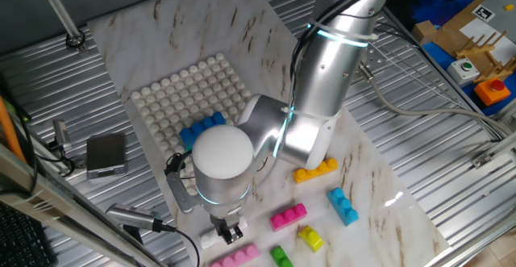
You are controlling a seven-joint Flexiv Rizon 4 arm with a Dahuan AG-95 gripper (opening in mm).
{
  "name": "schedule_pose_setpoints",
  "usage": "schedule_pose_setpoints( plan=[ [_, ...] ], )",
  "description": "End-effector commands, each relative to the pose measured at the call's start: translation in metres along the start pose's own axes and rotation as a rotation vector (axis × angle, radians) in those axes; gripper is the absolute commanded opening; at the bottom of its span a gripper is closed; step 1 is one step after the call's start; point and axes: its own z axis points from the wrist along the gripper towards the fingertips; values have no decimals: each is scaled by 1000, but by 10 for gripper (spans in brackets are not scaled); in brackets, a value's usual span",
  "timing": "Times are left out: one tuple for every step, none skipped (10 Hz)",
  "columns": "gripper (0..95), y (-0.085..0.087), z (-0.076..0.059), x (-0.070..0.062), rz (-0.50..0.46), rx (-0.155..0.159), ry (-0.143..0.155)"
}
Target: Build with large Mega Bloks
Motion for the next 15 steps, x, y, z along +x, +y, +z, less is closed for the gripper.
schedule_pose_setpoints(
  plan=[
    [0, 2, -3, 0, 5, 1, 8],
    [0, 1, -8, 1, 6, -1, 11],
    [0, -1, -16, 2, 6, -2, 12],
    [0, -7, -27, 6, 0, -3, 10],
    [0, -12, -36, 8, -6, -3, 12],
    [0, -23, -51, 11, -21, -3, 20],
    [0, -31, -58, 12, -33, -3, 22],
    [0, -47, -75, 17, -57, -4, 24],
    [0, -57, -86, 21, -71, -6, 25],
    [0, -66, -99, 26, -85, -5, 25],
    [0, -75, -112, 32, -104, -3, 26],
    [0, -78, -117, 35, -108, -1, 26],
    [0, -81, -121, 40, -110, -3, 26],
    [0, -82, -123, 43, -114, 4, 32],
    [0, -82, -123, 43, -130, 4, 31]
  ],
)
